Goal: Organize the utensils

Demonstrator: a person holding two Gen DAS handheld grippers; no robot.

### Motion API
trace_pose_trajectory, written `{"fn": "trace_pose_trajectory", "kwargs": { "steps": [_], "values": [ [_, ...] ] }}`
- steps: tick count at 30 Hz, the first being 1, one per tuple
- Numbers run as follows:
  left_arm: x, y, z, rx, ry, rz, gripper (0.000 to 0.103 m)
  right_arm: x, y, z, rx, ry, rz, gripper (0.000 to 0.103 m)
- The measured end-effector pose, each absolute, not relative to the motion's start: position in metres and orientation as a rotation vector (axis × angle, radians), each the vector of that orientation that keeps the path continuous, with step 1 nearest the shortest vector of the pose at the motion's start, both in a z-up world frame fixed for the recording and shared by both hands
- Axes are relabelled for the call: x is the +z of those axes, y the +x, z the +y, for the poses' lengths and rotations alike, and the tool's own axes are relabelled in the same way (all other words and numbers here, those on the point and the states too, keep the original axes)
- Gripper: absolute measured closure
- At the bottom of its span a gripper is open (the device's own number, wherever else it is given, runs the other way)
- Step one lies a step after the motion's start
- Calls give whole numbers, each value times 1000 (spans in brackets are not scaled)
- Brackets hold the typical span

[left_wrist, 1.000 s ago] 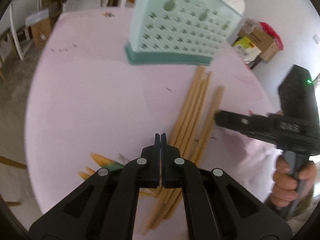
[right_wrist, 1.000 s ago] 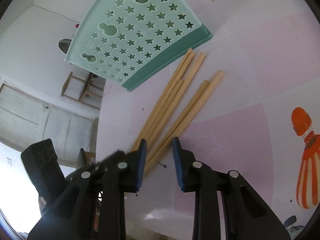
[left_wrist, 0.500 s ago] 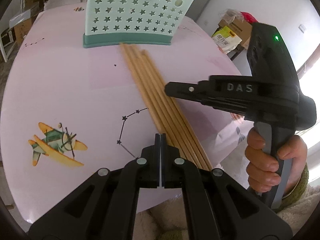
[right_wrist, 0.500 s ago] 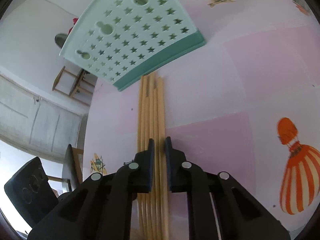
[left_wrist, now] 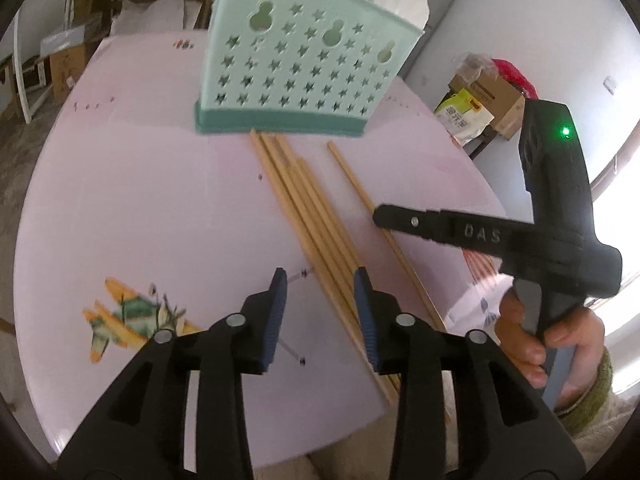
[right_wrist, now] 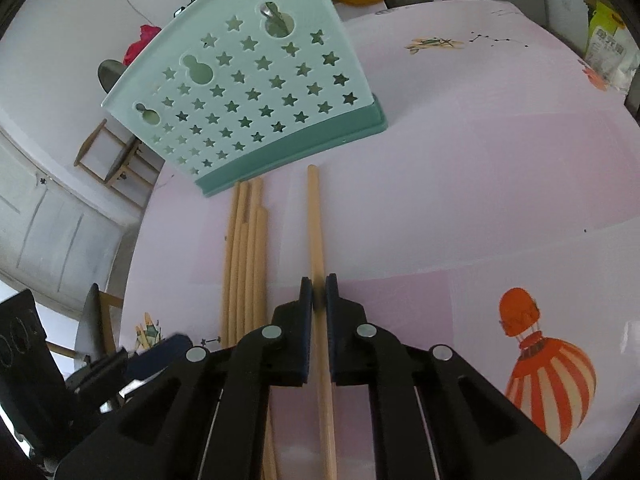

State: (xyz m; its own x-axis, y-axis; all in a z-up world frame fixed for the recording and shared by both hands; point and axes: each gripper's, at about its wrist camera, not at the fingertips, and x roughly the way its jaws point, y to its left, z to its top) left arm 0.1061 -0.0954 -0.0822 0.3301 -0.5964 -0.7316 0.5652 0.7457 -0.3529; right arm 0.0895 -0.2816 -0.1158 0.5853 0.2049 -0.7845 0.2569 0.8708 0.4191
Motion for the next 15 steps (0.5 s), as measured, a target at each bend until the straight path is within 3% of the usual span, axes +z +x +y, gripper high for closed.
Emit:
{"fn": "trace_pose_trajectory", "kwargs": {
  "steps": [4, 10, 15],
  "values": [
    [-87, 105, -106, -741, 28, 955, 67, -115, 88, -283, -25, 528, 955, 94],
    [-87, 98, -112, -660, 187, 891, 57, -114, 90, -284, -16, 518, 955, 93],
    [-84, 109, -104, -675, 113, 907, 54, -108, 92, -279, -13, 457, 952, 82]
  ]
}}
